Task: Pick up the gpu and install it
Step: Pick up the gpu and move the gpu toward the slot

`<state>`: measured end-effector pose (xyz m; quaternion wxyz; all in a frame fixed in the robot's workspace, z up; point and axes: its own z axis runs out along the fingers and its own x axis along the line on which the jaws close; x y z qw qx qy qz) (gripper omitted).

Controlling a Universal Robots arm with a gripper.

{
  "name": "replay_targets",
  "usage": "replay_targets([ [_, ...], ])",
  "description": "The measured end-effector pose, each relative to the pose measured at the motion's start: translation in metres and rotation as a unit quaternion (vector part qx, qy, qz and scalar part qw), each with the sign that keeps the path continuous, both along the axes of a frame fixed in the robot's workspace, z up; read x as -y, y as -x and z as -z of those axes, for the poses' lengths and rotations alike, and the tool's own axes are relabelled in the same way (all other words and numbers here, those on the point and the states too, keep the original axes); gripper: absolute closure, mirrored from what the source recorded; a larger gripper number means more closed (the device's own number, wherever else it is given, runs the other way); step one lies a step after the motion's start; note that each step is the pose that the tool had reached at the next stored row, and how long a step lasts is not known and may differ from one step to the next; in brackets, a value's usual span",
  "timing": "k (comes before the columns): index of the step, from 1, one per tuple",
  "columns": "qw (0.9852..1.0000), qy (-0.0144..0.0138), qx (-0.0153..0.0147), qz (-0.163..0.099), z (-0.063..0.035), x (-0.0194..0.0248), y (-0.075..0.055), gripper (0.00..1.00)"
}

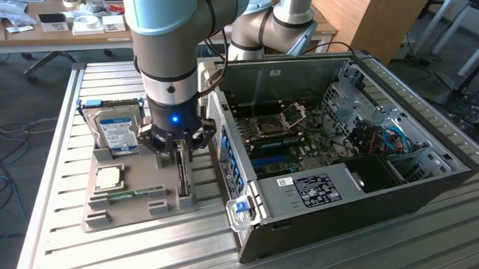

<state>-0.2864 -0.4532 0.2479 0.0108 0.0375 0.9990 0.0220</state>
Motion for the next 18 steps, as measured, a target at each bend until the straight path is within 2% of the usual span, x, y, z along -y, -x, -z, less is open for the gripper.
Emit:
replay_targets([
  [14, 1.0, 0.0, -0.0043, 0.0, 0.0148, 0.0, 0.0, 0.58],
  [18, 1.0, 0.0001, -0.0046, 0.0, 0.0159, 0.0, 0.0, 0.58],
])
